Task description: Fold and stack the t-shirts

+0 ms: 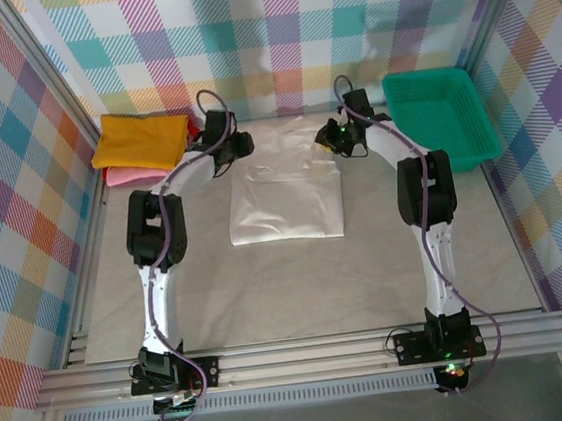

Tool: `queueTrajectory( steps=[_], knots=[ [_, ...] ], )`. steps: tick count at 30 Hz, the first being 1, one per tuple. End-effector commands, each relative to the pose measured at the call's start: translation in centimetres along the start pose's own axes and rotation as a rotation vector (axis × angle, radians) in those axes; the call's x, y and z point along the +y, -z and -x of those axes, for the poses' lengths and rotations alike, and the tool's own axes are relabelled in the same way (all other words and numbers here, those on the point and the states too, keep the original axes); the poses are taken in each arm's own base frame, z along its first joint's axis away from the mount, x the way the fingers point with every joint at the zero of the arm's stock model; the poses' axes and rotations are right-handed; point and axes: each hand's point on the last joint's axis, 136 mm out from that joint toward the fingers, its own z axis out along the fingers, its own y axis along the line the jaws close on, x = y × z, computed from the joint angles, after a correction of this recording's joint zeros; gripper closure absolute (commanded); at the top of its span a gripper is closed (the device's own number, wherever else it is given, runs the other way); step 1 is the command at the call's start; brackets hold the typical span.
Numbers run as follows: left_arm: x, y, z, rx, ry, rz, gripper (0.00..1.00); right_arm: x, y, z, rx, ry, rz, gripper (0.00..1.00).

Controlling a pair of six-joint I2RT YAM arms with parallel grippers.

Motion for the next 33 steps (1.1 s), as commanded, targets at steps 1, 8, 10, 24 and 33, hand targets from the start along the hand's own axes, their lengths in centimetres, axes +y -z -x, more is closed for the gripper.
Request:
queueTrajectory(
  steps=[1, 8, 10, 24, 33],
  knots=[
    [-1.9, 7.6, 2.7, -0.127, 0.029, -0.105, 0.58, 4.0, 5.3, -2.6, 0.021, 0.078, 0.087, 0.77],
    [0.6, 13.0, -8.6, 0.047, 0.125, -0.125, 0.46, -1.1, 10.0, -12.8, 0.11, 0.101, -0.032, 0.66],
    [1.9, 13.5, -12.2, 0.127, 0.138, -0.104, 0.46, -2.5, 11.0, -15.2, 0.137, 0.087, -0.045, 0.64],
    [3.1, 14.0, -24.6, 0.419, 0.168, -0.076, 0.44, -6.3, 11.2, -20.9, 0.228, 0.006, -0.049, 0.59],
    [4.1, 13.1, -23.9, 0.392, 0.149, -0.002, 0.45, -6.3, 11.2, -20.9, 0.224, 0.01, -0.041, 0.6]
  ],
)
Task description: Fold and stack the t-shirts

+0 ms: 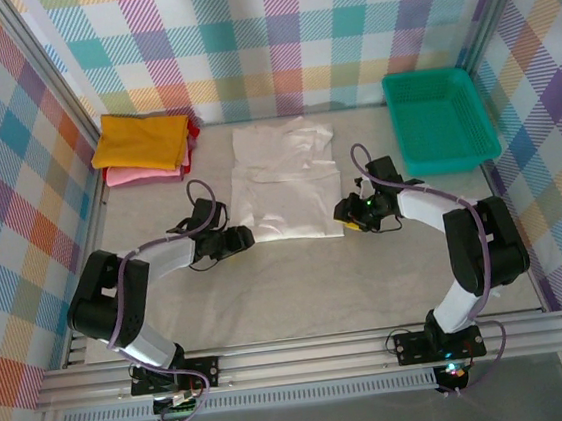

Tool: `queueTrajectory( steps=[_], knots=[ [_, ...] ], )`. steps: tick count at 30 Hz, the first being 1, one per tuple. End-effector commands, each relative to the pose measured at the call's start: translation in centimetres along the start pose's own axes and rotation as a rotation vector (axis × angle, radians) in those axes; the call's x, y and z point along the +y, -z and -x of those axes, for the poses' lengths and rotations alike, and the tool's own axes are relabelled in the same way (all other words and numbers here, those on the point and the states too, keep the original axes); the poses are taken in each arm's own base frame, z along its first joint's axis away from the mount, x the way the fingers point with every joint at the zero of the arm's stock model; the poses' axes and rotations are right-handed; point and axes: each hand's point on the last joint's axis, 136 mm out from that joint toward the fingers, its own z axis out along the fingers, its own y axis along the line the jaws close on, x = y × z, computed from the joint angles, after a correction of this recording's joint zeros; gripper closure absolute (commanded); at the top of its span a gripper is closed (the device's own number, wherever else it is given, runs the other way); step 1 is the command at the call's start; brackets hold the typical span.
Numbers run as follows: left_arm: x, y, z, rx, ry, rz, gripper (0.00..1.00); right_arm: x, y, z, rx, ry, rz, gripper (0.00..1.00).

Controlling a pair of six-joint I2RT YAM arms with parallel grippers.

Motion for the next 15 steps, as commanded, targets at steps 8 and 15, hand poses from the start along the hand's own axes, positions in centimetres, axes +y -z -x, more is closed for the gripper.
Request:
queueTrajectory(
  steps=[8, 15],
  knots=[
    [1.4, -0.6, 1.3, -0.037, 0.01, 0.103, 0.46, 0.4, 0.0, -0.4, -0.009, -0.004, 0.049, 0.6],
    [1.1, -0.7, 2.7, -0.071, -0.008, 0.116, 0.67, 0.0, -0.2, -0.8, -0.009, -0.009, 0.046, 0.59]
  ],
)
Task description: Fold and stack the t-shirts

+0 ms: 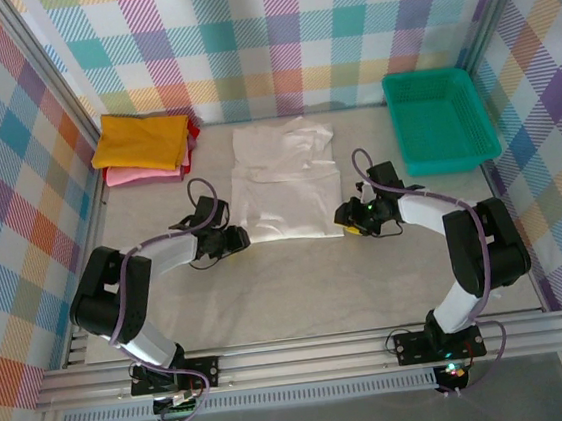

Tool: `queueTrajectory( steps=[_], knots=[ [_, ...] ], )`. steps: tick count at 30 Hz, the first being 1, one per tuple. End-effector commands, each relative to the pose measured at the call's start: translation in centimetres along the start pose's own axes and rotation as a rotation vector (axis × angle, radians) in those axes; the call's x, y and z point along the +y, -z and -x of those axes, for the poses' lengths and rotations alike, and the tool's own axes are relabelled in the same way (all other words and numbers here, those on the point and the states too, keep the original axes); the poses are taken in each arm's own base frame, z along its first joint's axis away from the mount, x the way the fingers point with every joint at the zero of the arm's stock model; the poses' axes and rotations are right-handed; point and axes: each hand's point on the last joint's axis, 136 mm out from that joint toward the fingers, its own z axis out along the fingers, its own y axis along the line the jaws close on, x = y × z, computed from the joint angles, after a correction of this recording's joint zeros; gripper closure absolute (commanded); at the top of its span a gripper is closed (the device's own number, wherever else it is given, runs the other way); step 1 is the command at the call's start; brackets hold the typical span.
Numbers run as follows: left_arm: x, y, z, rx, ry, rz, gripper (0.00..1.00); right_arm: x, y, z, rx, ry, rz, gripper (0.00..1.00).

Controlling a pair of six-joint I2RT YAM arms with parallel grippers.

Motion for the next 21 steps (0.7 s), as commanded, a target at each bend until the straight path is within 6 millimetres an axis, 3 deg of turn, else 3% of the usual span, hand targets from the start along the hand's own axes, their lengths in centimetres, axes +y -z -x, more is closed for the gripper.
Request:
queueTrajectory(
  steps=[1, 7, 12, 21],
  knots=[
    [-0.3, -0.5, 2.4, -0.071, -0.028, 0.032, 0.7, 0.7, 0.2, 0.0, -0.007, 0.009, 0.041, 0.59],
    [-0.8, 0.4, 3.3, -0.096, -0.018, 0.034, 0.68, 0.7, 0.1, -0.2, -0.008, 0.007, 0.039, 0.59],
    [-0.6, 1.9, 4.2, -0.14, -0.008, 0.066, 0.54, 1.0, 0.4, 0.0, -0.015, 0.013, 0.041, 0.59],
    [-1.0, -0.2, 3.9, -0.093, -0.022, 0.046, 0.52, 1.1, 0.4, 0.1, -0.017, 0.013, 0.046, 0.59]
  ],
)
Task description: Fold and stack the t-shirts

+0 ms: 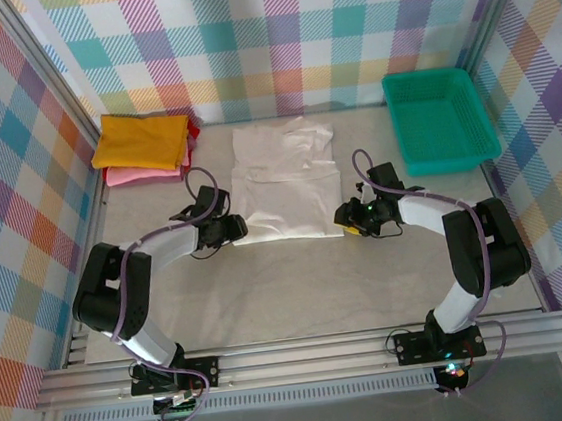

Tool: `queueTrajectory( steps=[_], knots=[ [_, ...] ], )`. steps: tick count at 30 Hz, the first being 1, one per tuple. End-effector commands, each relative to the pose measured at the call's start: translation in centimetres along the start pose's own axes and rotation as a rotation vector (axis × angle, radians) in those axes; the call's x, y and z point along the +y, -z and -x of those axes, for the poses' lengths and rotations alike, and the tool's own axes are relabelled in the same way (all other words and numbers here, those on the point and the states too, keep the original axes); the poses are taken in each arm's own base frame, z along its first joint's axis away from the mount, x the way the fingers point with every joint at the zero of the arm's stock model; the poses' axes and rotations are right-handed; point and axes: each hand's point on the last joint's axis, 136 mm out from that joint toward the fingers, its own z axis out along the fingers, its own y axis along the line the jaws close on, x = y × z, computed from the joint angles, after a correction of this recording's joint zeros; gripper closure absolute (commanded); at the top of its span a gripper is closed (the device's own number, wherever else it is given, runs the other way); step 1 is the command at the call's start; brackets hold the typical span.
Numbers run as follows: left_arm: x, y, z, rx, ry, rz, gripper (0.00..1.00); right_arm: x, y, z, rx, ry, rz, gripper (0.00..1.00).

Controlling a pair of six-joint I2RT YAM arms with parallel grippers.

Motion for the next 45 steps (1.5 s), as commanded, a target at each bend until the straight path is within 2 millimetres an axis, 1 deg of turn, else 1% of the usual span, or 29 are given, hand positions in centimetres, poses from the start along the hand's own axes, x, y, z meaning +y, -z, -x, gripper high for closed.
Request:
queueTrajectory(
  steps=[1, 4, 8, 12, 14, 15, 18, 19, 21, 23, 24, 30, 35, 41, 44, 45],
  knots=[
    [-1.0, -0.8, 0.4, -0.002, -0.018, -0.027, 0.52, 1.1, 0.5, 0.1, -0.013, 0.014, 0.036, 0.6],
    [-1.0, -1.1, -0.4, 0.02, -0.025, -0.017, 0.52, 1.1, 0.7, 0.1, -0.016, 0.017, 0.037, 0.59],
    [-0.7, -1.3, -1.4, 0.03, -0.015, -0.012, 0.54, 1.2, 0.7, 0.1, -0.019, 0.019, 0.039, 0.6],
    [-1.0, -1.3, -1.7, 0.038, -0.013, -0.018, 0.62, 1.1, 0.5, 0.4, -0.019, 0.015, 0.029, 0.59],
    [-1.1, -1.1, -2.0, 0.033, -0.013, -0.021, 0.7, 0.6, 0.5, 0.4, -0.023, 0.0, 0.005, 0.59],
    [-1.1, -1.0, -2.0, 0.026, -0.011, -0.022, 0.72, 0.4, 0.5, 0.5, -0.029, -0.005, -0.007, 0.59],
    [-0.7, -0.8, -2.3, 0.026, -0.008, -0.005, 0.83, -0.1, 0.6, 0.7, -0.042, -0.013, -0.039, 0.54],
    [-0.6, -0.8, -2.3, 0.027, -0.008, 0.002, 0.86, -0.3, 0.6, 0.7, -0.041, -0.02, -0.05, 0.54],
    [-0.3, -0.7, -2.4, 0.025, -0.008, 0.01, 0.88, -0.6, 0.6, 0.7, -0.033, -0.023, -0.072, 0.53],
    [-0.1, -0.7, -2.6, 0.023, -0.009, 0.016, 0.95, -0.9, 0.5, 0.9, -0.039, -0.018, -0.088, 0.52],
    [0.0, -0.7, -2.6, 0.021, -0.009, 0.02, 0.97, -0.8, 0.4, 0.9, -0.034, -0.018, -0.083, 0.52],
    [0.1, -0.3, -2.3, 0.008, -0.01, 0.027, 1.0, 0.2, -1.4, 0.3, 0.023, -0.002, -0.072, 0.51],
    [0.4, -0.1, -2.3, 0.007, -0.013, 0.033, 1.0, 0.5, -2.8, 0.7, 0.036, -0.008, -0.056, 0.52],
    [1.0, 0.1, -2.4, 0.008, -0.011, 0.047, 1.0, -0.1, -3.4, 1.1, 0.025, -0.009, -0.079, 0.53],
    [1.0, 0.2, -2.5, 0.012, -0.014, 0.045, 1.0, -1.2, -3.6, 0.4, 0.026, -0.017, -0.104, 0.56],
    [1.0, 0.2, -2.4, 0.01, -0.013, 0.046, 1.0, -1.5, -3.7, 0.1, 0.035, -0.02, -0.109, 0.58]
  ],
)
